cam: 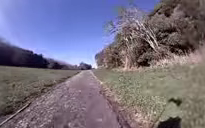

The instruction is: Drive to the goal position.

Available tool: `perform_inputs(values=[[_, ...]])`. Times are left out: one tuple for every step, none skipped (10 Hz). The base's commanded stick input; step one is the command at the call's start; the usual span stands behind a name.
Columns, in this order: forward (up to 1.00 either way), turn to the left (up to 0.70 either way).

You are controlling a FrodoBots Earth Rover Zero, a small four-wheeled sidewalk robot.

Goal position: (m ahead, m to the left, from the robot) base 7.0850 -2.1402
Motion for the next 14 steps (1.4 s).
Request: perform_inputs(values=[[0.85, 0.34], [0.84, 0.34], [0.85, 0.00], [0.85, 0.00], [0.84, 0.00], [0.85, 0.00], [0.84, 0.00], [0.85, 0.00], [0.84, 0.00], [0.85, 0.00], [0.85, 0.00], [0.85, 0.00], [0.84, 0.00], [0.85, 0.00]])
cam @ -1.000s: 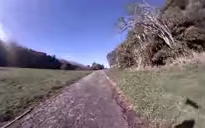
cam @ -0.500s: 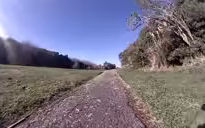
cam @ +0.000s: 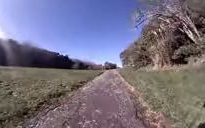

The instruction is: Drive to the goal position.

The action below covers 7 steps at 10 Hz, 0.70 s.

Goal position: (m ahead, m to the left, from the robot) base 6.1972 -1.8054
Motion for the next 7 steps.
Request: perform_inputs(values=[[0.85, 0.00], [0.85, 0.00], [0.91, 0.00], [0.98, 0.00], [1.00, -0.21], [1.00, -0.33], [1.00, -0.20]])
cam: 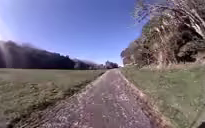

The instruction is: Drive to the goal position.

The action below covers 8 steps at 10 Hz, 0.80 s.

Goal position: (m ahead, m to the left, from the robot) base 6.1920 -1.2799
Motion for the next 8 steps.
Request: perform_inputs(values=[[1.00, -0.08], [1.00, 0.00], [1.00, 0.00], [1.00, 0.00], [1.00, 0.00], [1.00, 0.00], [1.00, 0.00], [1.00, 0.00]])
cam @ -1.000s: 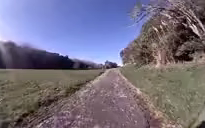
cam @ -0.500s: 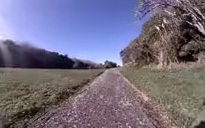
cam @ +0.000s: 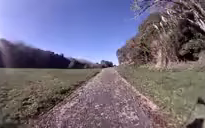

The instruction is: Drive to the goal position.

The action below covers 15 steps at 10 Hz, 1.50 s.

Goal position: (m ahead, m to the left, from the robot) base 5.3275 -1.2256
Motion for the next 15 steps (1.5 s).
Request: perform_inputs(values=[[1.00, 0.00], [1.00, 0.00], [1.00, 0.00], [1.00, 0.00], [1.00, 0.00], [1.00, 0.00], [1.00, 0.00], [1.00, 0.00], [1.00, 0.00], [1.00, 0.00], [1.00, 0.00], [1.00, 0.00], [1.00, 0.00], [1.00, 0.00], [1.00, 0.00]])
